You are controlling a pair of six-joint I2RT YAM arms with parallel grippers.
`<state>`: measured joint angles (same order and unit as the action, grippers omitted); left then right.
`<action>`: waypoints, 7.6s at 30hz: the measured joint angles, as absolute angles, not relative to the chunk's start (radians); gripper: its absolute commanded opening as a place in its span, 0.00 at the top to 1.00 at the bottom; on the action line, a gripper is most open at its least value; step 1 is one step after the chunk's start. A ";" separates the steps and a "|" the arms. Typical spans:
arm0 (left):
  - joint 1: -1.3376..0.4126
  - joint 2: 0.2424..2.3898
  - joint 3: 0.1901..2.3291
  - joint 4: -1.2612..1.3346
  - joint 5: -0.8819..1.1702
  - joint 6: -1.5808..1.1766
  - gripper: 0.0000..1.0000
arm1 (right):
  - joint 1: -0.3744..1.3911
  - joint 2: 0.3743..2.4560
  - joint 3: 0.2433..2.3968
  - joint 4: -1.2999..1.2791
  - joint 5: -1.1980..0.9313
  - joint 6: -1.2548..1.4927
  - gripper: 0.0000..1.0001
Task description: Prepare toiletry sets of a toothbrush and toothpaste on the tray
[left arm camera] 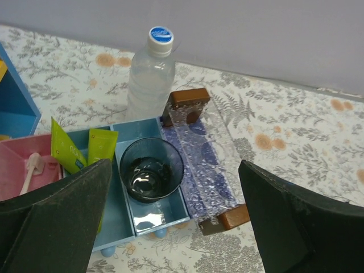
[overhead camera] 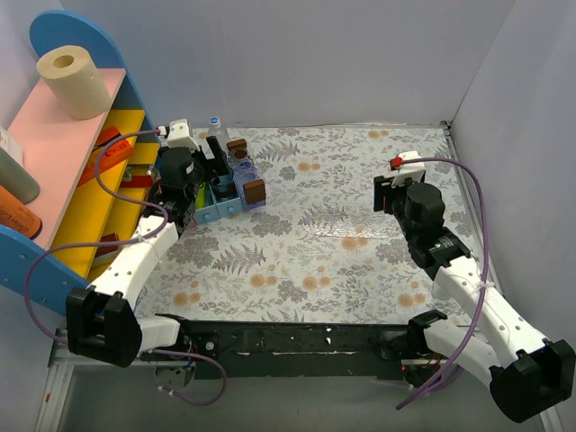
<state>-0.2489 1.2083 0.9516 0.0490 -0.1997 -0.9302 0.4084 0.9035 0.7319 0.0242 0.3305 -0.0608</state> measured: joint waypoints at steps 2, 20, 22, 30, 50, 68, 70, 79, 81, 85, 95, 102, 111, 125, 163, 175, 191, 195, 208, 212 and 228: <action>-0.231 1.263 0.987 0.009 -0.199 -0.944 0.16 | 0.431 0.912 0.737 0.020 0.334 -0.064 0.31; -0.157 1.468 1.048 -0.134 -0.194 -1.041 0.51 | 0.474 0.925 0.756 -0.006 0.337 -0.064 0.31; -0.148 1.483 1.050 -0.135 -0.194 -1.050 0.53 | 0.476 0.925 0.756 -0.006 0.337 -0.064 0.31; -0.139 1.574 1.069 -0.143 -0.195 -1.056 0.61 | 0.481 0.925 0.756 -0.006 0.326 -0.060 0.31; -0.139 1.644 1.095 -0.136 -0.189 -1.064 0.74 | 0.487 0.925 0.756 -0.006 0.312 -0.059 0.31; -0.139 1.644 1.100 -0.135 -0.179 -1.074 0.98 | 0.499 0.947 0.756 -0.006 0.305 -0.060 0.31; -0.139 1.644 1.101 -0.135 -0.179 -1.074 1.00 | 0.500 0.951 0.756 -0.006 0.303 -0.060 0.31; -0.139 1.644 1.108 -0.150 -0.178 -1.082 1.00 | 0.506 0.960 0.756 -0.006 0.302 -0.062 0.31; -0.139 1.644 1.110 -0.153 -0.177 -1.084 1.00 | 0.506 0.967 0.756 -0.007 0.299 -0.064 0.31; -0.139 1.642 1.110 -0.158 -0.178 -1.090 1.00 | 0.509 0.970 0.756 -0.007 0.297 -0.066 0.31; -0.140 1.618 1.110 -0.180 -0.178 -1.091 1.00 | 0.519 0.968 0.756 -0.009 0.313 -0.079 0.31; -0.139 1.577 1.110 -0.194 -0.178 -1.093 1.00 | 0.523 0.968 0.756 -0.009 0.315 -0.079 0.31; -0.130 1.497 1.110 -0.202 -0.177 -1.100 1.00 | 0.537 0.968 0.764 -0.035 0.319 -0.079 0.31; -0.120 1.350 1.087 -0.213 -0.171 -1.100 1.00 | 0.581 0.987 0.857 -0.081 0.347 -0.077 0.31; -0.596 1.420 1.260 -0.105 -0.246 -1.005 1.00 | 0.720 1.140 1.242 -0.149 0.442 0.174 0.34; -0.592 1.419 1.133 -0.034 -0.242 -1.045 1.00 | 0.863 1.459 1.387 -0.224 0.547 0.202 0.34; -0.595 1.420 1.103 0.001 -0.224 -1.075 1.00 | 0.863 1.554 1.412 -0.231 0.547 0.250 0.41; -0.602 1.420 1.103 0.003 -0.223 -1.079 1.00 | 0.863 1.573 1.416 -0.231 0.554 0.252 0.43; -0.622 1.420 1.088 0.023 -0.221 -1.082 1.00 | 0.863 1.594 1.424 -0.192 0.577 0.263 0.56; -0.629 1.420 1.085 0.024 -0.220 -1.082 1.00 | 0.862 1.595 1.423 -0.184 0.584 0.263 0.57; -0.646 1.420 1.071 0.038 -0.222 -1.081 1.00 | 0.849 1.618 1.400 -0.183 0.620 0.263 0.73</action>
<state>-0.6456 1.4197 1.0710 0.0380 -0.2222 -1.0809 0.8486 1.6176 1.3998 -0.1833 0.6205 0.2626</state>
